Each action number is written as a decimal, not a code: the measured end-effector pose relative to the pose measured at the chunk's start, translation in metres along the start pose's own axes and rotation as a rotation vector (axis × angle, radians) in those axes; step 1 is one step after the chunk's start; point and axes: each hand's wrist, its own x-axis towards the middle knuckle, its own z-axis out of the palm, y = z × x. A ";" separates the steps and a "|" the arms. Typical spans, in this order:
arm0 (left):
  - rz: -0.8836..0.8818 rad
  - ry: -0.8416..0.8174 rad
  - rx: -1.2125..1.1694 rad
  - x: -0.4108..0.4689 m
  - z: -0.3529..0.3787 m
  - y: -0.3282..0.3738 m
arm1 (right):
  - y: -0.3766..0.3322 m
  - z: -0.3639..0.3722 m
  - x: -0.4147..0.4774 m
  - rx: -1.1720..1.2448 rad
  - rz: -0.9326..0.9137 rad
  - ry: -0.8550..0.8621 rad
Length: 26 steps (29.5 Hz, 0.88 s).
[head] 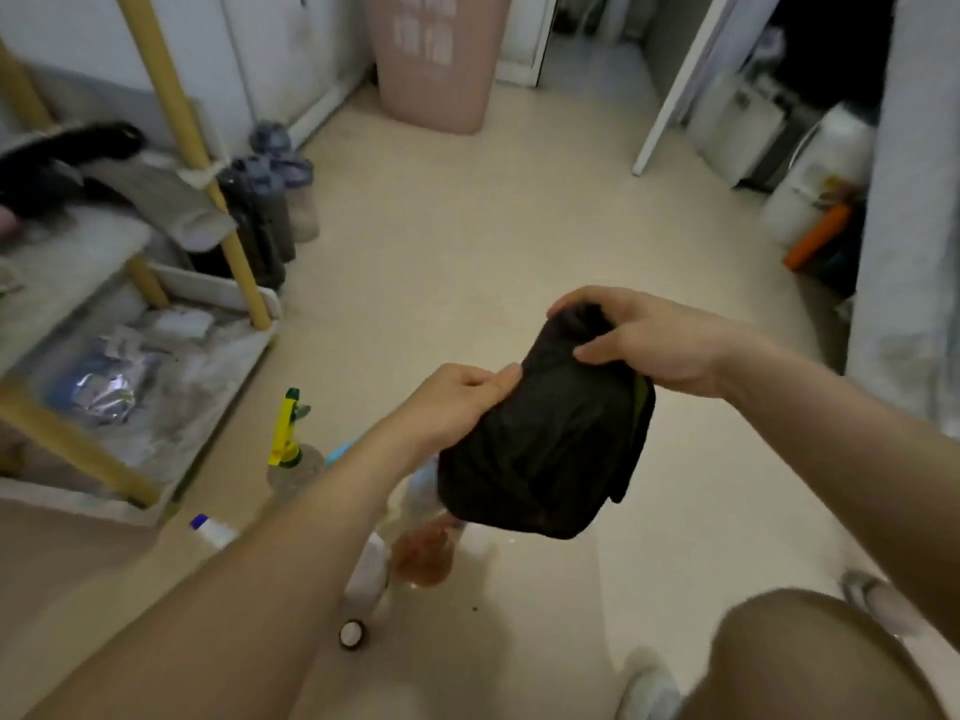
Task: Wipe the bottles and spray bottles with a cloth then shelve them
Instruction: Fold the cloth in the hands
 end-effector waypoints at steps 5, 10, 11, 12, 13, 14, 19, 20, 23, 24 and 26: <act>0.010 -0.058 0.355 -0.058 -0.021 0.054 | -0.010 -0.015 -0.041 -0.606 -0.298 0.524; 0.121 0.336 0.289 -0.136 -0.034 0.084 | -0.035 -0.004 -0.105 0.352 -0.242 0.535; 0.151 0.399 0.160 -0.154 -0.033 0.089 | -0.039 0.000 -0.118 0.588 -0.182 0.456; 0.177 0.456 0.060 -0.170 -0.030 0.094 | -0.042 0.006 -0.129 0.791 -0.138 0.388; 0.207 0.497 -0.006 -0.183 -0.026 0.097 | -0.043 0.013 -0.140 0.976 -0.116 0.323; 0.235 0.536 -0.043 -0.194 -0.020 0.099 | -0.043 0.022 -0.149 1.139 -0.111 0.258; 0.208 0.923 0.376 -0.222 0.017 0.078 | -0.031 0.079 -0.185 1.528 -0.095 -0.010; 0.217 0.902 0.360 -0.229 0.025 0.070 | -0.027 0.094 -0.190 1.530 -0.092 -0.030; 0.168 0.521 -0.056 -0.242 0.054 0.038 | -0.010 0.136 -0.191 1.342 -0.108 0.016; 0.128 0.438 -0.106 -0.243 0.061 0.023 | -0.002 0.148 -0.188 1.252 -0.121 0.059; 0.073 0.384 -0.110 -0.240 0.073 -0.013 | 0.021 0.173 -0.179 1.064 -0.112 0.138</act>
